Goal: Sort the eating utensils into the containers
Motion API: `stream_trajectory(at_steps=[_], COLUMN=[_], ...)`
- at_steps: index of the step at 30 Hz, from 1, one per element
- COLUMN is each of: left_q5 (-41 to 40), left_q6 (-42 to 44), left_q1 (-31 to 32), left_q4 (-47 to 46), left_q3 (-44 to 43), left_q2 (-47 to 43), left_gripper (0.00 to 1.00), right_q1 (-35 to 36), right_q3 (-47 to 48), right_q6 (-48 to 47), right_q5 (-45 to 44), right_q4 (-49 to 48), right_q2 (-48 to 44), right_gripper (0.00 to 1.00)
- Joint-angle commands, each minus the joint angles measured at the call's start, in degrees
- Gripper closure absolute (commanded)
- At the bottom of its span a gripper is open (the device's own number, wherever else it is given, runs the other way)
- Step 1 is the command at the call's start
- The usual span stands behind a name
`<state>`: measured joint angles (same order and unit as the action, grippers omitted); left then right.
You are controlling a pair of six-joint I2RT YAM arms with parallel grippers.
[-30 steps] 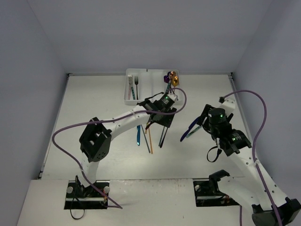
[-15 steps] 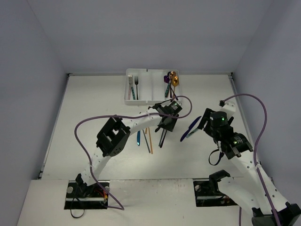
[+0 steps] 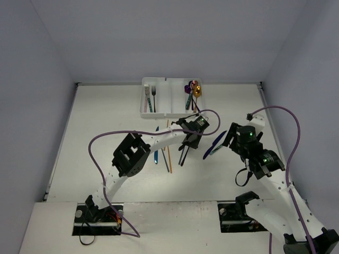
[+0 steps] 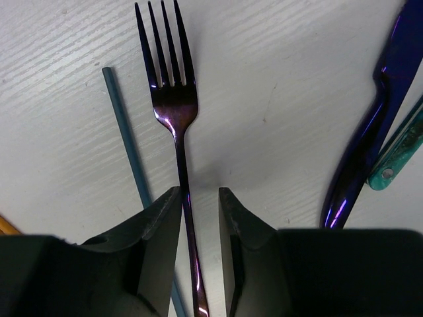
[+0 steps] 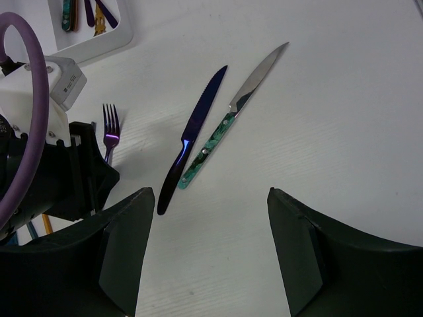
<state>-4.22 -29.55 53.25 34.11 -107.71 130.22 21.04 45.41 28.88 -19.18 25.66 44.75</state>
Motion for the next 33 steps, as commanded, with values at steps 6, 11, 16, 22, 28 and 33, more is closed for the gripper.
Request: stream_trajectory(at_steps=[6, 11, 16, 22, 28, 33], left_q5=[-2.4, -2.2, -2.6, -4.4, -5.7, -5.4], left_q6=[-1.8, -2.0, -1.1, -0.3, 1.7, 4.8], left_q1=[0.2, -0.1, -0.1, -3.1, -13.0, -21.6], left_q4=[0.9, 1.7, 2.5, 5.1, 5.6, 5.2], left_q3=[-3.4, -3.9, -3.9, -5.2, -5.6, -10.4], left_q2=[1.2, 2.3, -2.3, -11.3, -16.3, -12.2], left_gripper=[0.75, 0.91, 1.0, 1.0, 1.0, 1.0], right_q1=[-0.3, -0.3, -0.3, -0.3, -0.3, -0.3], right_q3=[1.0, 1.0, 1.1, 1.6, 2.1, 2.7], right_q6=[0.2, 0.4, 0.6, 0.2, 0.1, 0.1], right_q5=[-1.0, -1.4, -2.5, -3.5, -4.0, -4.2], right_q4=[-0.8, -0.7, -0.7, -0.6, -0.7, -0.7], right_q2=[0.0, -0.4, -0.6, -0.7, 0.2, 1.6], right_gripper=[0.33, 0.33, 0.33, 0.33, 0.34, 0.34])
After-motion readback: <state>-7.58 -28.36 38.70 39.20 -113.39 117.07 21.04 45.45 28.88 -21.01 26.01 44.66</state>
